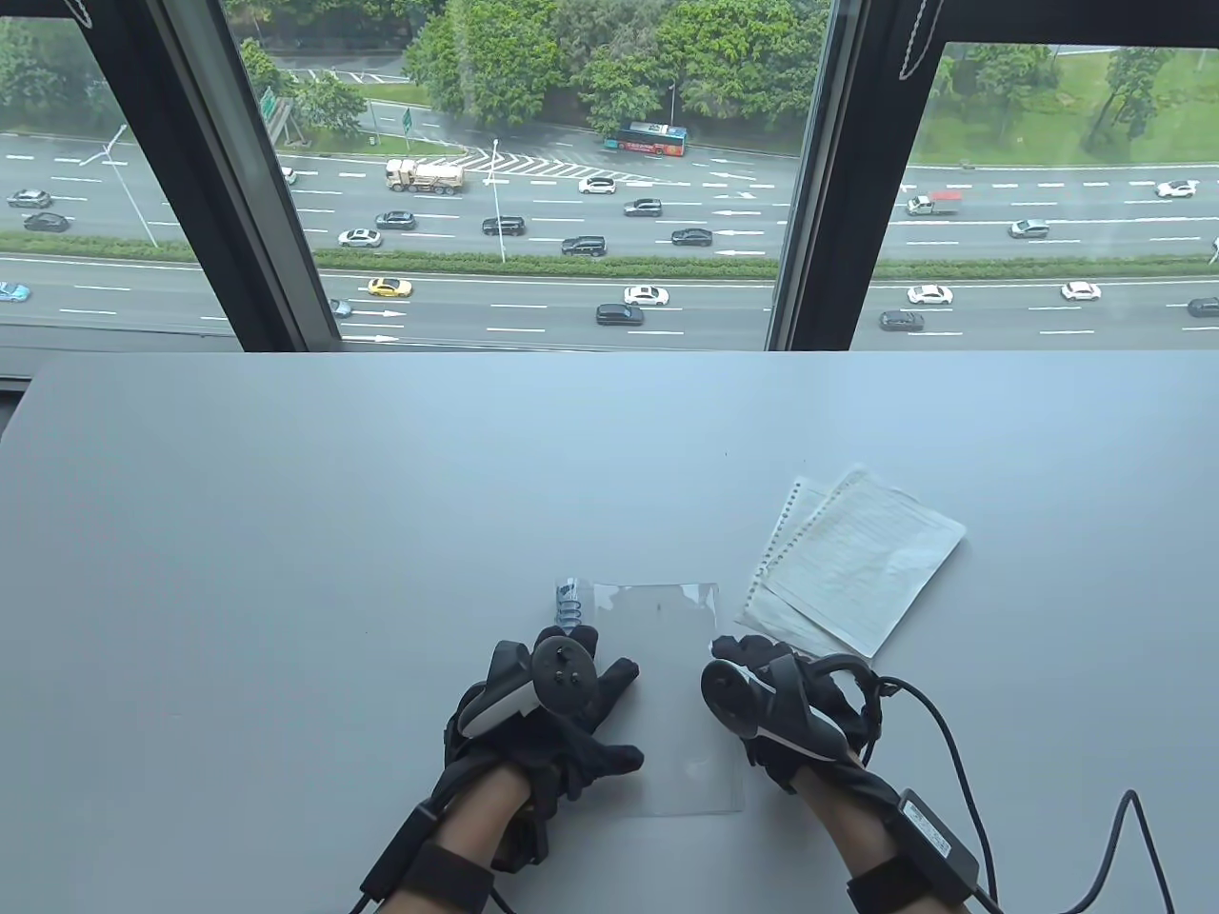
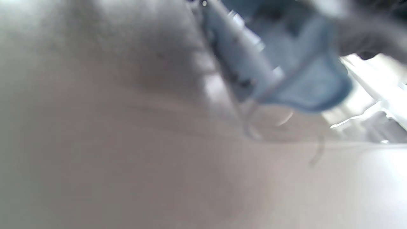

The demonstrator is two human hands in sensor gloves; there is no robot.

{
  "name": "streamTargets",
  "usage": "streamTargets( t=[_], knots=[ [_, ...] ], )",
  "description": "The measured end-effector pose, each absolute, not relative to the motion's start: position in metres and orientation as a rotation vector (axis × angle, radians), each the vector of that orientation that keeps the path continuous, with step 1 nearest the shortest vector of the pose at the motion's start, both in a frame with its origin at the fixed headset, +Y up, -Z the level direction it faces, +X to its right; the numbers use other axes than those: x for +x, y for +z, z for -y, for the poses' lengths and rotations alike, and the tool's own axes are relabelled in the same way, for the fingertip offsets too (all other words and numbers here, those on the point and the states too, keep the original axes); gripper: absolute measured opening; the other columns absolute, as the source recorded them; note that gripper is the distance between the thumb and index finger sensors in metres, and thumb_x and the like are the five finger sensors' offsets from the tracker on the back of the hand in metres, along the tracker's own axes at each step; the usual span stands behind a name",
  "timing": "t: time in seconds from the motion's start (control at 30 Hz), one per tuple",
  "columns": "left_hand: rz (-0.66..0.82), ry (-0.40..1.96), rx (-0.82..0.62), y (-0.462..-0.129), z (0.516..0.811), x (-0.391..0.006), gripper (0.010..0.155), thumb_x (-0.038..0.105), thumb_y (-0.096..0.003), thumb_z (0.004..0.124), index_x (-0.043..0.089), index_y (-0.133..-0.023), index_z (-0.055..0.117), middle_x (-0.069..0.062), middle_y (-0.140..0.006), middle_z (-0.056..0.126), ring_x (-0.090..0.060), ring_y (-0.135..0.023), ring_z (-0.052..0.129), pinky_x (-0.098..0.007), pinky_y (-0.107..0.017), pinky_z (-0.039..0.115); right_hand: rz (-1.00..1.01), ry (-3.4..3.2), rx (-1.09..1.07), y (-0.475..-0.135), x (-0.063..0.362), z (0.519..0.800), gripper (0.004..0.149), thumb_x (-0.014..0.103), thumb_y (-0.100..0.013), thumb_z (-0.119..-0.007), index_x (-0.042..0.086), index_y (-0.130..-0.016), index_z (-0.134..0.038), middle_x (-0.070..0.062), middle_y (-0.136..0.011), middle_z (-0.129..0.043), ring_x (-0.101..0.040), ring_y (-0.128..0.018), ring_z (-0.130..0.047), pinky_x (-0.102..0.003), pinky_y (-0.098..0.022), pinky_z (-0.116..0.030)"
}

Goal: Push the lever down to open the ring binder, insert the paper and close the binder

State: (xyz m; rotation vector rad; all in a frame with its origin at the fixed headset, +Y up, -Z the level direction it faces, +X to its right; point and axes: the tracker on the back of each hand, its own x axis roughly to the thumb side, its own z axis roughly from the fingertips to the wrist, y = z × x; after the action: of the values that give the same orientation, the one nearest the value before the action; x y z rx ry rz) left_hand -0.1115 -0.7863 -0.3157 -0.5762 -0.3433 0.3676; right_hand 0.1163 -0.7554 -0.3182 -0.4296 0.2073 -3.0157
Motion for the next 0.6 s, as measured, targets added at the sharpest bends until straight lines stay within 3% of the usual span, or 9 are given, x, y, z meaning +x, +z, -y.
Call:
streamTargets(
  t=[0.17,0.27,0.6],
  knots=[
    [0.341,0.502,-0.479,-0.32,0.776,-0.123,0.073,0.051,-0.0465,0.068,0.046,-0.109,0.03,0.008,-0.118,0.01,-0.029,-0.101,-0.006,-0.059,-0.072,0.016,-0.223,-3.027,-0.433,-0.317,0.116,0.753,0.048,0.036,-0.044,-0.088,0.022,-0.09,-0.085,-0.005,-0.076,-0.1,-0.025,-0.055,-0.108,-0.033,-0.038,-0.096],
    [0.287,0.545,-0.416,-0.323,0.772,-0.133,0.072,0.046,-0.0465,0.069,0.047,-0.109,0.033,0.001,-0.117,0.007,-0.031,-0.101,-0.004,-0.059,-0.072,0.015,-0.21,-3.03,-0.431,-0.317,0.116,0.753,0.047,0.036,-0.044,-0.087,0.022,-0.089,-0.085,-0.004,-0.076,-0.1,-0.026,-0.056,-0.108,-0.033,-0.038,-0.096],
    [0.066,0.41,-0.453,-0.325,0.773,-0.162,0.086,0.064,-0.0418,0.071,0.049,-0.108,0.018,0.001,-0.112,-0.009,-0.03,-0.096,-0.016,-0.058,-0.071,0.009,-0.189,-3.012,-0.42,-0.316,0.114,0.752,0.046,0.029,-0.045,-0.088,0.021,-0.09,-0.084,-0.003,-0.076,-0.099,-0.025,-0.058,-0.106,-0.033,-0.04,-0.094]
  ],
)
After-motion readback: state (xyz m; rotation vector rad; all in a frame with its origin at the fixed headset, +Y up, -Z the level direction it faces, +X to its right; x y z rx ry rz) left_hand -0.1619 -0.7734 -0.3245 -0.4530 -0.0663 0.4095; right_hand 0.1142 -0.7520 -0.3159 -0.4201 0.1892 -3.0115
